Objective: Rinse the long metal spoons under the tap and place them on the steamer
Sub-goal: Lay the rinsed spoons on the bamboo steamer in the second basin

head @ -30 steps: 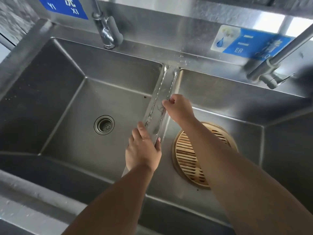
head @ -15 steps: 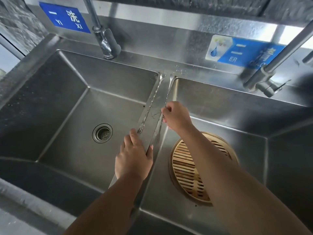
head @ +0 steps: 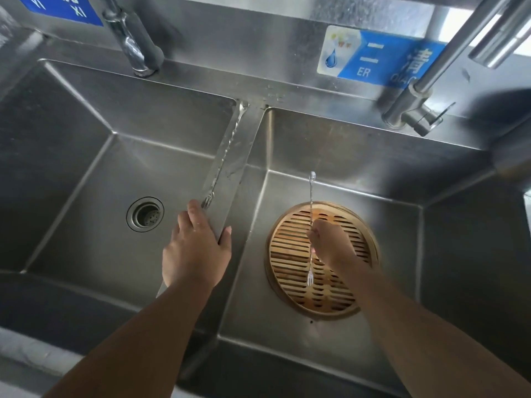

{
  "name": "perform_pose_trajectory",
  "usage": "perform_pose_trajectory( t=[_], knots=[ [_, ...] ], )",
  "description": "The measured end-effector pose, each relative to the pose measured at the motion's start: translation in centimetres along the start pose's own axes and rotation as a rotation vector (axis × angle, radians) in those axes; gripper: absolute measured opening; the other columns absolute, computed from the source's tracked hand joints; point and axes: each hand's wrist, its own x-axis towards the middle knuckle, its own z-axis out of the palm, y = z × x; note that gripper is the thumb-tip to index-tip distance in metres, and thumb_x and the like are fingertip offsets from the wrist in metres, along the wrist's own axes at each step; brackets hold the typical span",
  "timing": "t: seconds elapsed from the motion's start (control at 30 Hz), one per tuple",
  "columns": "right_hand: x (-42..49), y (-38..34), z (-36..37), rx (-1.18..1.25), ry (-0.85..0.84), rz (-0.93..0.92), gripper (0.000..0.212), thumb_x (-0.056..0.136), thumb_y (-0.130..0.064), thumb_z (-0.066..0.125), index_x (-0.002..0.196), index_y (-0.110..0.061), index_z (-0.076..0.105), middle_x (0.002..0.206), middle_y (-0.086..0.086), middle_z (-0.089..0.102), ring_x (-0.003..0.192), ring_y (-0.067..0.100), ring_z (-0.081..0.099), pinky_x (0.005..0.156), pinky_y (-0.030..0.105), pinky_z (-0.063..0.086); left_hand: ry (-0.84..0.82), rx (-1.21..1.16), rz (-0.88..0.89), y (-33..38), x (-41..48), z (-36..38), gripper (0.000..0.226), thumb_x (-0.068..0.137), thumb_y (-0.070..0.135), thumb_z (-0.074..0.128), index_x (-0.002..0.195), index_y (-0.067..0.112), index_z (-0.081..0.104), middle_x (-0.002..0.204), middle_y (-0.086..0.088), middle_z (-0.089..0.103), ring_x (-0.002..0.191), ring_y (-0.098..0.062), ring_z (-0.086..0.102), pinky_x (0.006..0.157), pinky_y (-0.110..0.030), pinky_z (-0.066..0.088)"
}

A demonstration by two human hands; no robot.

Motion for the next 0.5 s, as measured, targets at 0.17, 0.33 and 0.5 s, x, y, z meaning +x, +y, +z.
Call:
perform_pose_trajectory(
  t=[0.17,0.33,0.5],
  knots=[
    [-1.1,3.1,2.1,-0.009,-0.038,0.081,0.032,0.103,-0.022,0.046,0.071,-0.023,0.053,0.072,-0.002,0.063,0.065,0.014,0.063,0.062,0.029,0.058,0.006,-0.002,-0.005,0.1,0.0,0.0,0.078,0.087,0.053,0.057,0.143,0.009,0.026,0.13,-0.012,0.051,0.111,-0.036,0.059,0.076,-0.048,0.052],
    [-1.8,4.4,4.0,0.016,-0.076,0.17,0.02,0.101,-0.019,0.049,0.087,-0.016,0.062,0.081,0.004,0.067,0.072,0.02,0.066,0.065,0.033,0.058,0.005,0.003,-0.015,0.1,0.1,0.0,0.076,0.086,0.053,0.057,0.142,0.01,0.027,0.127,-0.012,0.052,0.107,-0.038,0.06,0.075,-0.048,0.051],
    [-2.2,5.0,5.3,-0.032,-0.114,0.172,0.022,0.1,-0.011,0.051,0.082,-0.019,0.061,0.075,0.001,0.063,0.064,0.014,0.06,0.054,0.024,0.047,0.01,0.006,-0.014,0.1,0.1,0.0,0.077,0.087,0.052,0.057,0.143,0.01,0.026,0.129,-0.013,0.051,0.107,-0.039,0.06,0.075,-0.049,0.05]
  ],
)
